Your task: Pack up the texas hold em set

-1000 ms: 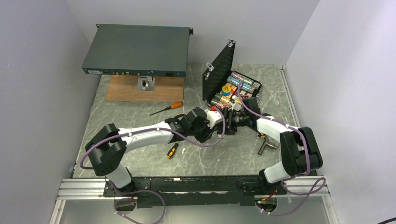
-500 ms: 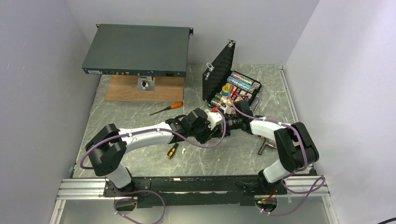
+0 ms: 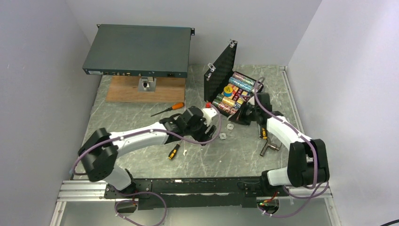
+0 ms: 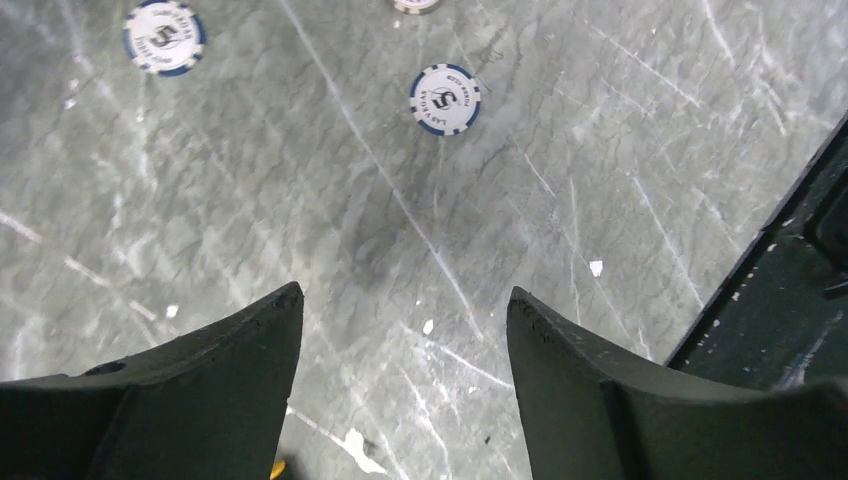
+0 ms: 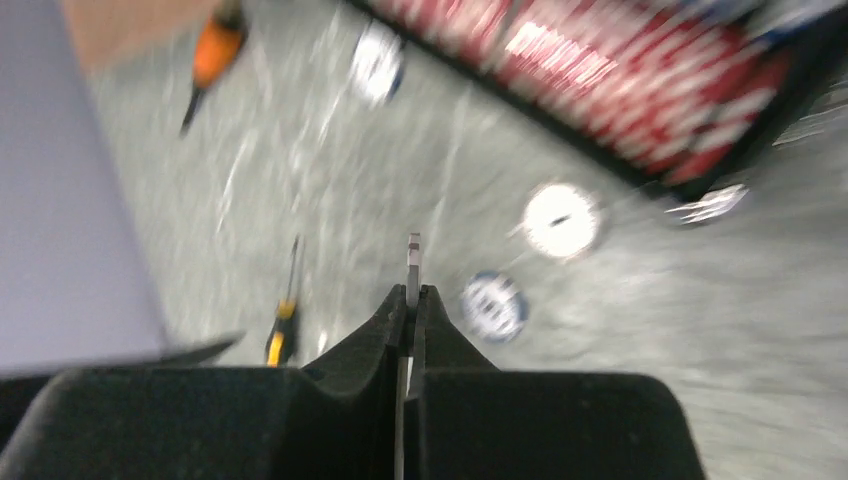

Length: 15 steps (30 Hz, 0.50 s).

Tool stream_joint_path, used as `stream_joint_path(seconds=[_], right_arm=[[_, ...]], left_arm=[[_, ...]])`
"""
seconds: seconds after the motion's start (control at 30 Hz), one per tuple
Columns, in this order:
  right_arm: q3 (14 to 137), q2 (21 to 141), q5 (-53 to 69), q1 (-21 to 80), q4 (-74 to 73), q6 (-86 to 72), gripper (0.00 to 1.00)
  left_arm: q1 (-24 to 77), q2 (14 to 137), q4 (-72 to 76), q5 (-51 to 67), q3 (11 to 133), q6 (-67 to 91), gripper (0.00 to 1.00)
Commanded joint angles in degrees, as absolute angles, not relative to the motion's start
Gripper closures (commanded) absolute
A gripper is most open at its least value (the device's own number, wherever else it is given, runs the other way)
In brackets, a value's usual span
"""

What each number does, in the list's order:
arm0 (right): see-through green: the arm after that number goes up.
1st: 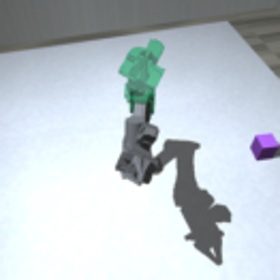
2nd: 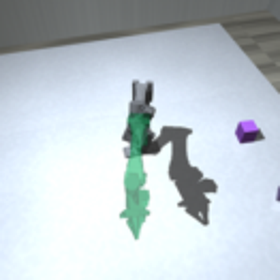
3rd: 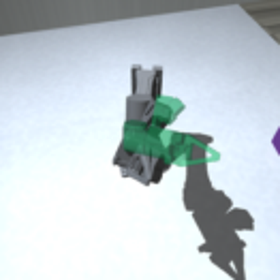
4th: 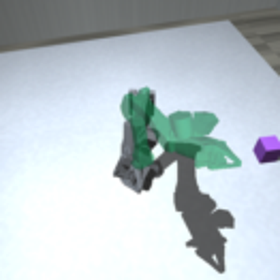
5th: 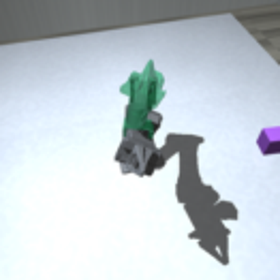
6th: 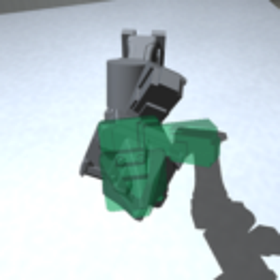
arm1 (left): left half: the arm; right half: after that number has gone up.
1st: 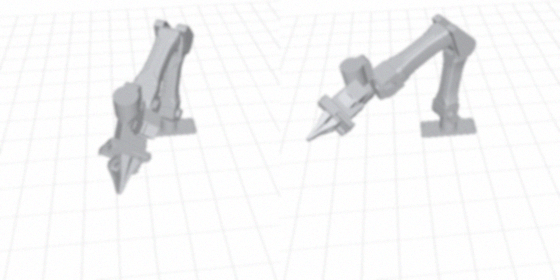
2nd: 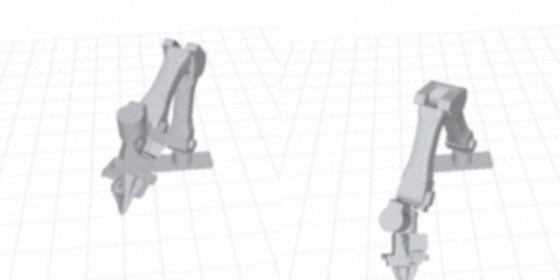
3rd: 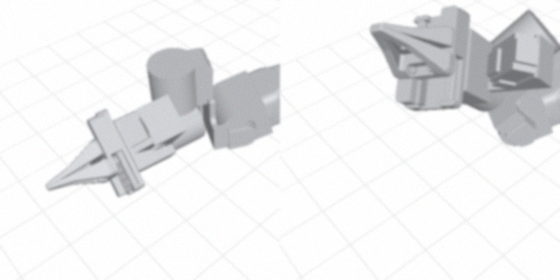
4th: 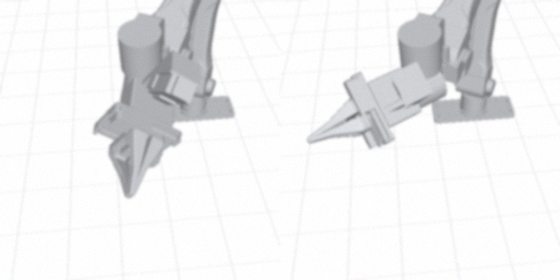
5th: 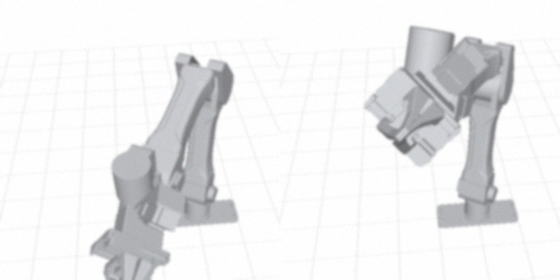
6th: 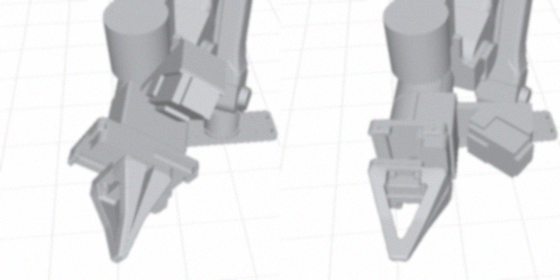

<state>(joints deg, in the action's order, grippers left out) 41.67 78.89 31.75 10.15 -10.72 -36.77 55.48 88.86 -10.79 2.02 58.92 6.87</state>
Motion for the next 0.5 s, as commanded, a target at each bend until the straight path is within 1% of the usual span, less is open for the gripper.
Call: stream_joint_path(seconds=[0.0, 0.13, 0.23, 0.3, 0.47], right_arm=[[51.7, 75.6, -0.3, 6.2, -19.9, -37.4, 1.0], [59.6, 79.8, -15.2, 4.1, -20.1, -38.1, 1.0], [66.3, 86.7, -21.6, 3.6, -19.9, -36.4, 1.0], [71.1, 91.4, -22.8, 2.8, -19.9, -34.9, 1.0], [81.2, 101.5, -20.5, 2.1, -19.5, -30.8, 1.0]], left_arm=[[53.8, 80.5, -9.7, 3.3, 56.1, 10.7, 0.23], [53.8, 76.0, -12.2, 1.1, 53.9, 11.8, 0.23], [53.8, 72.6, -14.3, 0.2, 52.2, 12.9, 0.23], [53.8, 70.4, -15.2, 0.2, 50.9, 13.4, 0.23], [53.8, 65.7, -16.6, 0.2, 49.1, 14.9, 0.22]])
